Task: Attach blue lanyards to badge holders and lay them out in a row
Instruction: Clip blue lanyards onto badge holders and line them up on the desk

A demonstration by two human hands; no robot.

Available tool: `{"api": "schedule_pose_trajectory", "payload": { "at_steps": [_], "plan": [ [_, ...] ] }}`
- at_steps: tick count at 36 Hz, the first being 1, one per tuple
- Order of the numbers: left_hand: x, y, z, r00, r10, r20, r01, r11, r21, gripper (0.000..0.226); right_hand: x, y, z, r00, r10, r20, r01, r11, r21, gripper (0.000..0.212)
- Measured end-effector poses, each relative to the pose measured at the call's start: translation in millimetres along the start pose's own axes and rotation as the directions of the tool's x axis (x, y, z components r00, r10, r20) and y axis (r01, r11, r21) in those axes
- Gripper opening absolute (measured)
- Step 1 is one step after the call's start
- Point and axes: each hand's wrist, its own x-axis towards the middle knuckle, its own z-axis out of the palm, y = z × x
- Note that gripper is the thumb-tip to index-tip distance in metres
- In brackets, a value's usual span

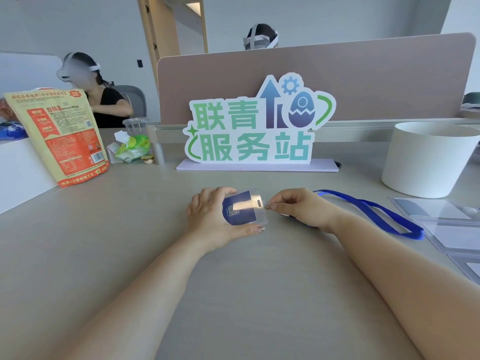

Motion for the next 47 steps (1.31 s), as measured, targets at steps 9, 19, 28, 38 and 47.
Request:
{"api": "schedule_pose_trajectory", "payload": {
  "at_steps": [9, 19, 28, 38, 47],
  "plan": [
    [0.6, -2.3, 1.9, 1.0, 0.017, -0.012, -0.017, 1.0, -0.017, 0.094, -1.0, 1.2, -5.0, 0.996, -0.029, 0.079, 0.029, 1.0, -0.005, 0.014],
    [-0.1, -3.2, 2.6, 0.999, 0.05, -0.009, -0.05, 0.998, -0.042, 0.095, -2.3, -3.6, -8.8, 0.99, -0.038, 0.133, 0.039, 0.999, -0.004, 0.019],
    [-0.3, -3.8, 2.8, 0.998, 0.056, 0.019, -0.055, 0.998, -0.035, 0.095, 0.4, -4.0, -5.0, 0.986, -0.062, 0.157, 0.064, 0.998, -0.01, 0.014],
    [-0.8, -4.1, 2.8, 0.998, 0.056, 0.015, -0.055, 0.997, -0.055, 0.092, 1.8, -3.2, -6.8, 0.991, -0.045, 0.126, 0.041, 0.999, 0.034, 0.017],
    [-1.9, -2.9, 2.1, 0.997, 0.078, -0.004, -0.079, 0.994, -0.071, 0.092, 4.5, -3.4, -5.8, 0.99, 0.021, 0.142, -0.017, 0.999, -0.028, 0.021]
  ]
}}
